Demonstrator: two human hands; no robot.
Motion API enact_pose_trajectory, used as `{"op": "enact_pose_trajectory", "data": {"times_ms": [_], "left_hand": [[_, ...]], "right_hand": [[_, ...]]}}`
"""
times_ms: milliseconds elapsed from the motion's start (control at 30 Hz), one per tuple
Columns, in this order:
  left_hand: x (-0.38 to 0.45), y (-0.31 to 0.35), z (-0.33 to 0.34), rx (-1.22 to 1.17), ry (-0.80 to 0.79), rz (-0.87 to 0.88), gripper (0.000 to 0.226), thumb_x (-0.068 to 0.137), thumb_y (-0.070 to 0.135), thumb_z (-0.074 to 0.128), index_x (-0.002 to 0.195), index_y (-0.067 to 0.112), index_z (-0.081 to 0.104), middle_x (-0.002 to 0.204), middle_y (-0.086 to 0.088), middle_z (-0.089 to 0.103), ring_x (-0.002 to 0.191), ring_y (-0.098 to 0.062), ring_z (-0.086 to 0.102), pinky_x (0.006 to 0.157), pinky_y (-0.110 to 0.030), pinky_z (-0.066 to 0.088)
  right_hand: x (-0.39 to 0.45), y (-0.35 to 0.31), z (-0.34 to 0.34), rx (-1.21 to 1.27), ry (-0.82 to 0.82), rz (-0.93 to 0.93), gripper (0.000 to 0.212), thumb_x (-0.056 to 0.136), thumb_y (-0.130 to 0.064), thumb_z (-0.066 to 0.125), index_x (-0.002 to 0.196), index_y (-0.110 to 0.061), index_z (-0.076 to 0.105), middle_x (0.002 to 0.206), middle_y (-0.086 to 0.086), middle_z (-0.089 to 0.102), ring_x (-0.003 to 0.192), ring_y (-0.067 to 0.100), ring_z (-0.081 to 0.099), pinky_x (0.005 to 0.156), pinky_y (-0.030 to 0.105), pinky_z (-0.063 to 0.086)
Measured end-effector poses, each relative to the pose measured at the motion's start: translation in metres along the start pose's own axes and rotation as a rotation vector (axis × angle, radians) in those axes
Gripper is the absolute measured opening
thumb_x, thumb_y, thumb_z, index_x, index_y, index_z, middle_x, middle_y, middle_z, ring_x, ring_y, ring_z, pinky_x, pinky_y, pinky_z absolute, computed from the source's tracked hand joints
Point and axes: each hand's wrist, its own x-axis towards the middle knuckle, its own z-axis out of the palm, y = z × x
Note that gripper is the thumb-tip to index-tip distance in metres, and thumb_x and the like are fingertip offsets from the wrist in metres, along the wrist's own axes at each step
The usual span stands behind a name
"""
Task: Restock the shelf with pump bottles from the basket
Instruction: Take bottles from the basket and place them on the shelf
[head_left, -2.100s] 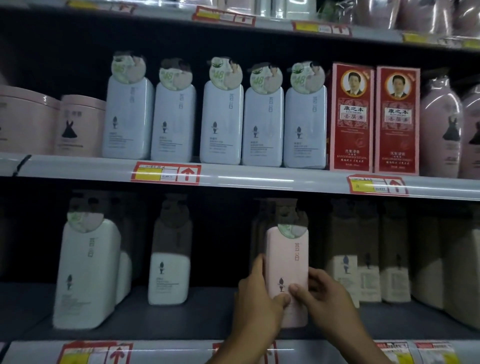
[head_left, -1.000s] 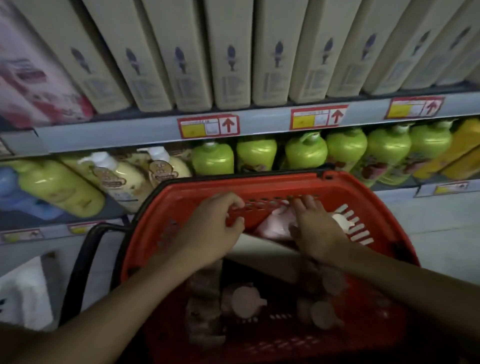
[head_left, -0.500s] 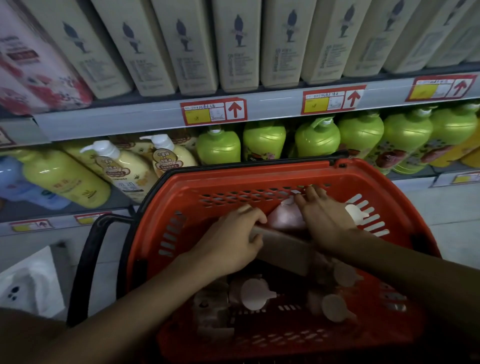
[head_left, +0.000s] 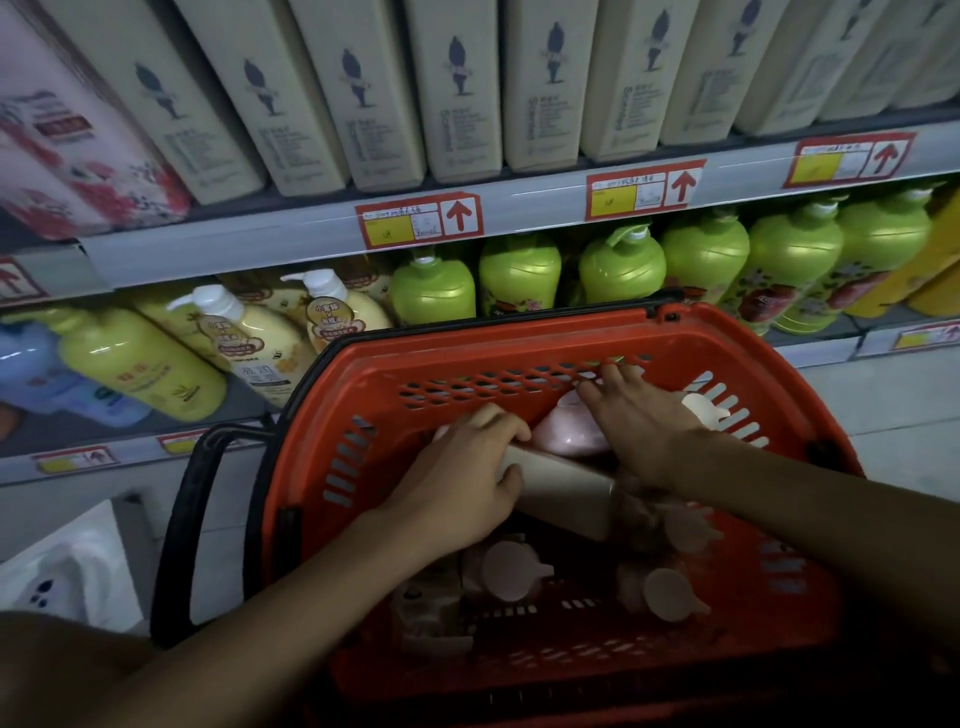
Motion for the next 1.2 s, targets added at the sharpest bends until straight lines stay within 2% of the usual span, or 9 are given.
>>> {"op": "enact_pose_trajectory", "data": {"times_ms": [167,333,567,667,833,967,1033,1100,1200], "left_hand": [[-0.003,0.0,0.0,0.014,-0.014,-0.015,0.045,0.089,0.029,0.059,0.133,0.029,0.048,0.132,0.009,0.049,0.123,-0.015,0.049,0.103,-0.04,0.044],[0.0,0.002,-0.003,-0.008,-0.044,-0.034,0.057,0.091,0.031,0.06,0.143,0.029,0.037,0.142,0.008,0.042,0.132,-0.016,0.041,0.103,-0.04,0.044],[0.009,0.013,0.002,-0.152,-0.005,-0.016,0.098,0.08,0.041,0.075,0.156,0.021,0.017,0.159,0.002,0.031,0.147,-0.014,0.028,0.117,-0.023,0.024],[0.014,0.026,0.006,-0.352,0.089,-0.036,0.116,0.064,0.055,0.081,0.155,0.032,0.013,0.159,0.01,0.03,0.147,-0.009,0.029,0.116,-0.044,0.034],[0.016,0.041,0.002,-0.605,0.451,0.001,0.084,0.057,0.029,0.086,0.134,0.029,0.051,0.127,0.01,0.058,0.12,-0.01,0.057,0.095,-0.04,0.051],[0.009,0.04,-0.02,-0.778,0.488,-0.136,0.066,0.055,0.02,0.077,0.114,0.039,0.057,0.108,0.018,0.069,0.1,0.003,0.065,0.082,-0.024,0.053],[0.009,0.035,-0.039,-0.983,0.5,-0.274,0.061,0.051,0.017,0.067,0.11,0.027,0.058,0.103,0.006,0.071,0.095,-0.011,0.067,0.08,-0.034,0.054],[0.008,0.029,-0.061,-1.262,0.429,-0.257,0.066,0.049,0.011,0.06,0.115,0.012,0.06,0.106,-0.008,0.071,0.097,-0.025,0.067,0.083,-0.044,0.053],[-0.001,0.03,-0.094,-1.496,0.308,-0.165,0.052,0.058,0.004,0.047,0.108,0.005,0.06,0.095,-0.013,0.063,0.088,-0.027,0.061,0.077,-0.037,0.049]], "right_hand": [[0.0,0.011,-0.004,0.231,0.017,-0.074,0.055,0.084,-0.032,0.067,0.131,-0.017,0.042,0.129,0.009,0.046,0.123,0.029,0.043,0.102,0.038,0.04],[-0.017,-0.002,-0.019,0.403,0.092,-0.042,0.04,0.08,-0.045,0.067,0.108,-0.022,0.052,0.109,0.0,0.055,0.092,0.02,0.053,0.064,0.026,0.031],[-0.034,0.0,-0.1,0.676,0.315,0.209,0.036,0.068,-0.048,0.073,0.08,-0.017,0.059,0.06,-0.001,0.064,0.055,0.025,0.068,0.05,0.032,0.047],[-0.051,-0.001,-0.137,0.882,0.307,0.257,0.03,0.075,-0.041,0.072,0.08,-0.014,0.062,0.054,0.009,0.069,0.032,0.023,0.062,0.036,0.027,0.047],[-0.061,-0.013,-0.157,0.964,0.341,0.233,0.038,0.08,-0.047,0.069,0.074,-0.009,0.07,0.052,0.012,0.069,0.032,0.017,0.058,0.039,0.024,0.044],[-0.054,-0.011,-0.153,1.132,0.457,0.182,0.05,0.088,-0.058,0.059,0.081,-0.009,0.066,0.048,0.004,0.059,0.035,0.012,0.053,0.043,0.024,0.039],[-0.052,-0.002,-0.149,1.249,0.463,0.158,0.039,0.09,-0.058,0.057,0.085,-0.02,0.066,0.058,0.002,0.059,0.051,0.016,0.056,0.052,0.032,0.043],[-0.055,0.001,-0.137,1.299,0.27,0.109,0.027,0.088,-0.057,0.061,0.098,-0.032,0.068,0.079,-0.002,0.069,0.071,0.014,0.065,0.065,0.032,0.054],[-0.064,-0.02,-0.113,1.344,-0.116,-0.044,0.037,0.087,-0.049,0.067,0.122,-0.037,0.064,0.112,-0.007,0.074,0.102,0.014,0.071,0.076,0.035,0.062]]}}
